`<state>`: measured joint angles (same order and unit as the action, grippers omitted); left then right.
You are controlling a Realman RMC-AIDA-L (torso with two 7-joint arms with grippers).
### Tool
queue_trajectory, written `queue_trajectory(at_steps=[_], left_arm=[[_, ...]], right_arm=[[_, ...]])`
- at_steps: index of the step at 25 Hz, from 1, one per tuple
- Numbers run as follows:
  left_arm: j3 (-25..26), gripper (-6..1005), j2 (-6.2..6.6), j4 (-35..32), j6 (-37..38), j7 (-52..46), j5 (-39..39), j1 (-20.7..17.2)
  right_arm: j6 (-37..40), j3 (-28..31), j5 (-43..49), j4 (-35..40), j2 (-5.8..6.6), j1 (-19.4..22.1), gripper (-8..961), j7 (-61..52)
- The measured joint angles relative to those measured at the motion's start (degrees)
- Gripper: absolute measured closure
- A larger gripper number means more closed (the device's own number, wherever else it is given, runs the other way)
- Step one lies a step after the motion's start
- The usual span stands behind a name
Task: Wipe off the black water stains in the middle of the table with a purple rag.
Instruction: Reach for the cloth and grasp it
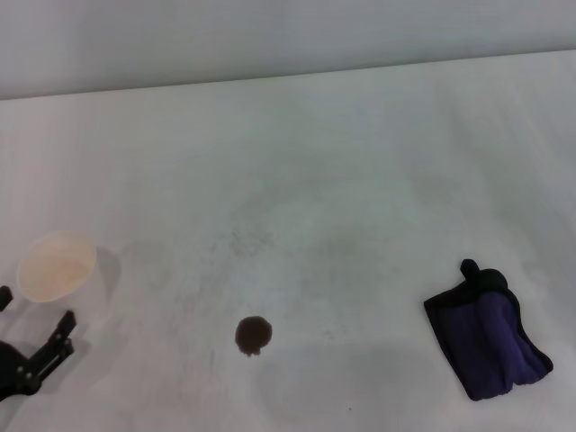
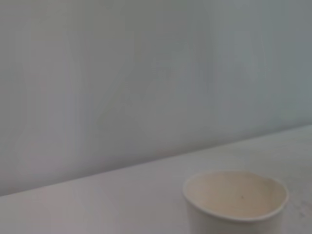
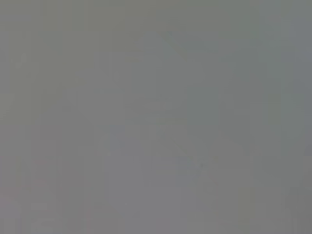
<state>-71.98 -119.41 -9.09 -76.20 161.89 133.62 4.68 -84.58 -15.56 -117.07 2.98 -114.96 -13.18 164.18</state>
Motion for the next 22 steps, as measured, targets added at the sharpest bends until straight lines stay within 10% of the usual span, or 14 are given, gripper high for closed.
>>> queue_trajectory(at_steps=[22], left_arm=[[0.00,107,0.15,4.84,-20.08,-0.20,20.50,-0.44]], right_arm=[[-5.53,0.86,-2.69,0.04,0.09,1.04,95,-1.09]])
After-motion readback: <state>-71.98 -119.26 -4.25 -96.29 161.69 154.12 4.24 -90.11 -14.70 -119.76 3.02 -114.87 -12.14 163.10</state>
